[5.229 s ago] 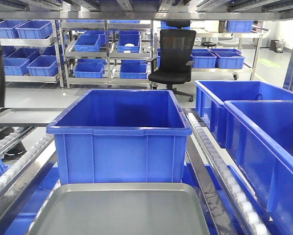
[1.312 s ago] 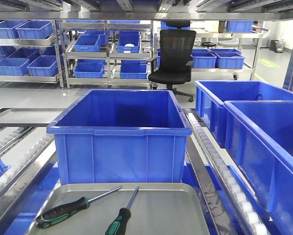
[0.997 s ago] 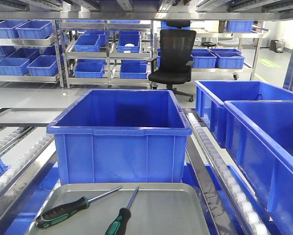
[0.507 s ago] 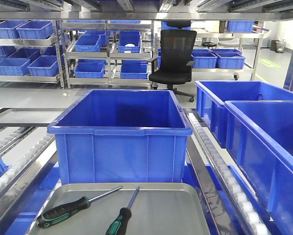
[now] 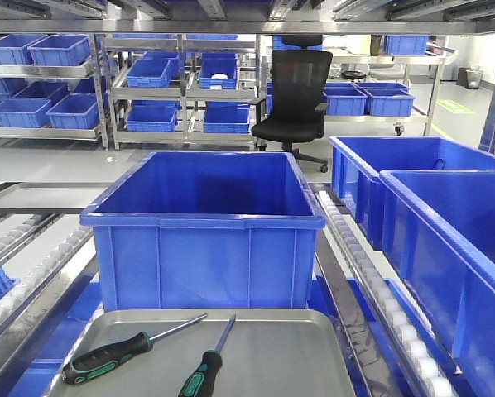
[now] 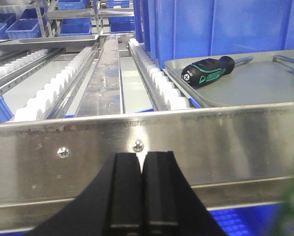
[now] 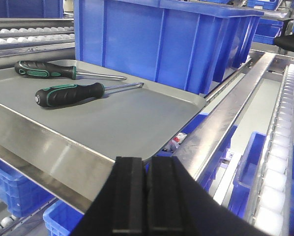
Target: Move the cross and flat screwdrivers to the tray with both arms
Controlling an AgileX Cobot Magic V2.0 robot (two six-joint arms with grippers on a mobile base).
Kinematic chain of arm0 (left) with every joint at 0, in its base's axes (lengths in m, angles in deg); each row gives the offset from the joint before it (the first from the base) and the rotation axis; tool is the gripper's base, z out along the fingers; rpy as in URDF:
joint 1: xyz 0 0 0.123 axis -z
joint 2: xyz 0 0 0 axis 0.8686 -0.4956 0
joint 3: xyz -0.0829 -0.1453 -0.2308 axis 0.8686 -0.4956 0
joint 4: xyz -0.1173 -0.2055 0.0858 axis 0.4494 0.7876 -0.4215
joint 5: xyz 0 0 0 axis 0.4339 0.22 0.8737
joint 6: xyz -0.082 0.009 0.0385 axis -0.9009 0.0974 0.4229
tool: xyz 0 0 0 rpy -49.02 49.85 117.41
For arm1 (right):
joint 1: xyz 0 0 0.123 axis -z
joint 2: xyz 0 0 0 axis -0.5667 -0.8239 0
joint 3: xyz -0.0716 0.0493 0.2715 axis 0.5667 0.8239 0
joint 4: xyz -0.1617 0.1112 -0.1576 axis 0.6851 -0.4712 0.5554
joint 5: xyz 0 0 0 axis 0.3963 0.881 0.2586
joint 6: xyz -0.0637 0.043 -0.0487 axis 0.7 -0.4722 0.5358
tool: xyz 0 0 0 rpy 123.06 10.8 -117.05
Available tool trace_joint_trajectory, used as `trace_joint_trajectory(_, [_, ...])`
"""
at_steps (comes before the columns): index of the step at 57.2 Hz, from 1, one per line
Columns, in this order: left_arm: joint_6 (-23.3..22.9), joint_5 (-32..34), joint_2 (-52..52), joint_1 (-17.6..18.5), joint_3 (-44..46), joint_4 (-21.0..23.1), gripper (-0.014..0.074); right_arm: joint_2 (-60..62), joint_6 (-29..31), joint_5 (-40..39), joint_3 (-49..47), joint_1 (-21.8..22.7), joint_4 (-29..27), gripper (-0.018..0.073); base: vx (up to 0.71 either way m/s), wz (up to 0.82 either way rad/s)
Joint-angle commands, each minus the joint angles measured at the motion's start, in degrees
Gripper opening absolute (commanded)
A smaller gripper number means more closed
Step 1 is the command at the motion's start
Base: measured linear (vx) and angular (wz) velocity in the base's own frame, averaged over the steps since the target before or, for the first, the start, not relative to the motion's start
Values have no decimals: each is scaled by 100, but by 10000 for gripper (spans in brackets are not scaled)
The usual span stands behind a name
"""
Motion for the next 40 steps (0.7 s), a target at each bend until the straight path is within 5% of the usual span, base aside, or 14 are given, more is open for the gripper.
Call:
trace_joint_trajectory(1, [-56, 469, 79, -15, 145, 2, 0, -57, 6, -422, -177, 14, 43, -8, 0, 0])
trace_joint_trajectory(29, [-56, 465, 79, -15, 145, 2, 0, -46, -12, -416, -172, 24, 90, -8, 0, 0])
trace_joint_trajectory(40, [-56, 463, 79, -15, 145, 2, 0, 483, -835, -1492, 788, 976, 625, -8, 0, 0])
